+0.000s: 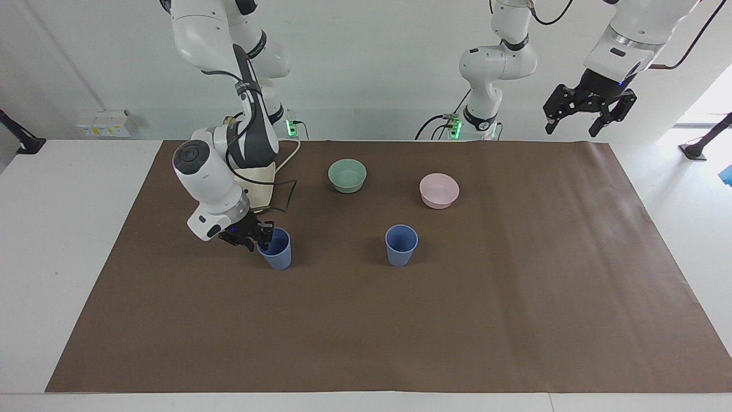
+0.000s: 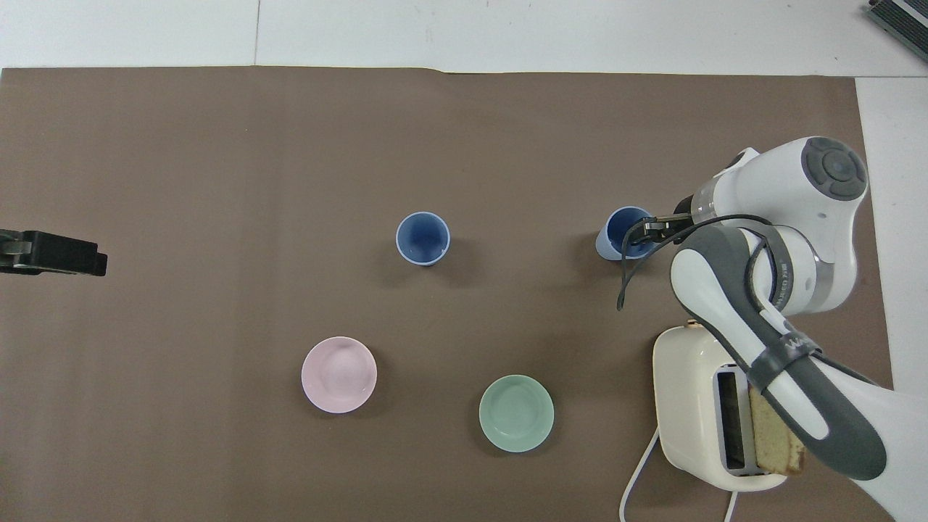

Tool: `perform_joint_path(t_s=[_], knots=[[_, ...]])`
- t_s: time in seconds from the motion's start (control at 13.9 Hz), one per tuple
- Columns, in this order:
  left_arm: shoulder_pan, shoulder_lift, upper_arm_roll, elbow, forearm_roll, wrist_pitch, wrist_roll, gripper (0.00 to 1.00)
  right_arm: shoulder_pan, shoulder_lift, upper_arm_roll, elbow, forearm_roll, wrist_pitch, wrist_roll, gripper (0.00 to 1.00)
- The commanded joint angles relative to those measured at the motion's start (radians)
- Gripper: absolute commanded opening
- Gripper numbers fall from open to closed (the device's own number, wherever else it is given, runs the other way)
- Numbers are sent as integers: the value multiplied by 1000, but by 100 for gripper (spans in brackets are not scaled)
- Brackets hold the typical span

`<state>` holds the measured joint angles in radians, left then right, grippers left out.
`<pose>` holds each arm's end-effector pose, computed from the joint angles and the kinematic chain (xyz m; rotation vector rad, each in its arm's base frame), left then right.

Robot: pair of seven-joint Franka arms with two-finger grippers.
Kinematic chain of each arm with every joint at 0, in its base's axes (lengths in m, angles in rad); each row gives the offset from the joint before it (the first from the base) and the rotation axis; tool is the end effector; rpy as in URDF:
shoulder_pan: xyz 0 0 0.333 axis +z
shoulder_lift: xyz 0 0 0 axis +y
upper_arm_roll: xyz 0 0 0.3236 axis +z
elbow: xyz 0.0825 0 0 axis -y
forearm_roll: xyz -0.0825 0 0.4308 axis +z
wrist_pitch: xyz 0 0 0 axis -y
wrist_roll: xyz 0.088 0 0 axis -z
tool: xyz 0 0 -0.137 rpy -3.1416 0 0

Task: Stack blue cups with both arms
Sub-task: 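Grasp the second blue cup with the right gripper and lift it, then carry the held blue cup with the right gripper above the first cup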

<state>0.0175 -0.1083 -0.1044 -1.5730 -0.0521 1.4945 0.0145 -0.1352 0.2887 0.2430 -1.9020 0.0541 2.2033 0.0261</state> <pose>0.5559 -0.0592 0.6567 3.0953 -0.1637 0.0429 0.6561 0.0696 0.3064 -3.0274 -0.0602 -0.0190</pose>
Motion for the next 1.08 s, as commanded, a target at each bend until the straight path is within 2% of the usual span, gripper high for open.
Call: perform_joint_path(t_s=[0.0,0.29,0.5,0.79,1.01], knots=[[16,-8,-4,8,-11,-23,2,100,9,26,4,59,-17,-33,5,0],[15,-8,-4,8,-11,-23,2,100,35,23,10,177,4,-166,62,0],[16,-8,-4,8,-11,-23,2,100,113,29,19,347,1,-328,283,0],[15,-8,-4,8,-11,-23,2,100,262,49,19,464,-5,-373,486,0],[15,-8,-4,8,-11,-23,2,100,353,87,19,547,3,-361,621,0]])
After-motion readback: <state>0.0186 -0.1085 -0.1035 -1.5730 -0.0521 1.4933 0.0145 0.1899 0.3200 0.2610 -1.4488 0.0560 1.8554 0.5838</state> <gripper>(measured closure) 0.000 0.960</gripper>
